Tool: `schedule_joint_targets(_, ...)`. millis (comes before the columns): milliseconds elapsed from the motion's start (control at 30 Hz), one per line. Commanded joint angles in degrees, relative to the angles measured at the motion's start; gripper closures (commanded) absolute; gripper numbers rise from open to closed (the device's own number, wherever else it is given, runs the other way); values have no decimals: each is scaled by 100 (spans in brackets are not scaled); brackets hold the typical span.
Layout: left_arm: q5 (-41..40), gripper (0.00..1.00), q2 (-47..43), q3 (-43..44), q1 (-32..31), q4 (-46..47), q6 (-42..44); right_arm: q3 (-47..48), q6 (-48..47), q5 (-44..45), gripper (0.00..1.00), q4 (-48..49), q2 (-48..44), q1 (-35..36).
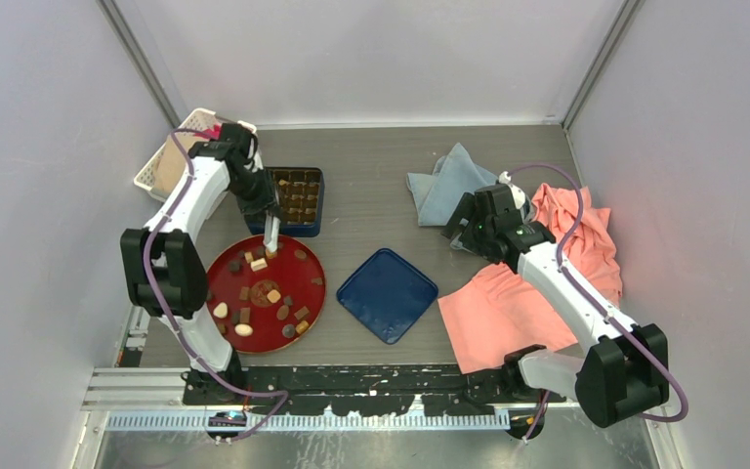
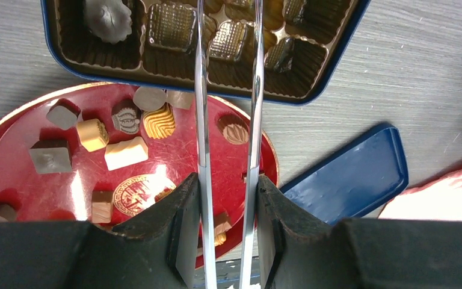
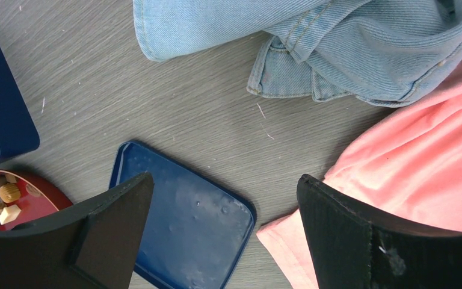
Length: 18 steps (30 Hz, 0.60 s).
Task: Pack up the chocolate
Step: Place the fake chocolate in the packing box.
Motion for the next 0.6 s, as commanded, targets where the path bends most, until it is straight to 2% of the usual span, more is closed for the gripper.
schedule_joint_targets(0, 109, 100, 89, 297, 93, 168, 168, 45, -102, 111, 5, 81, -42, 26)
schedule_joint_targets(367, -73, 100, 260, 329, 208, 65, 375, 113, -95, 110, 5, 120, 112, 24)
schedule_joint_targets(567, -86, 87, 210, 315, 209, 84, 399, 148, -86, 78, 5, 155, 200, 26)
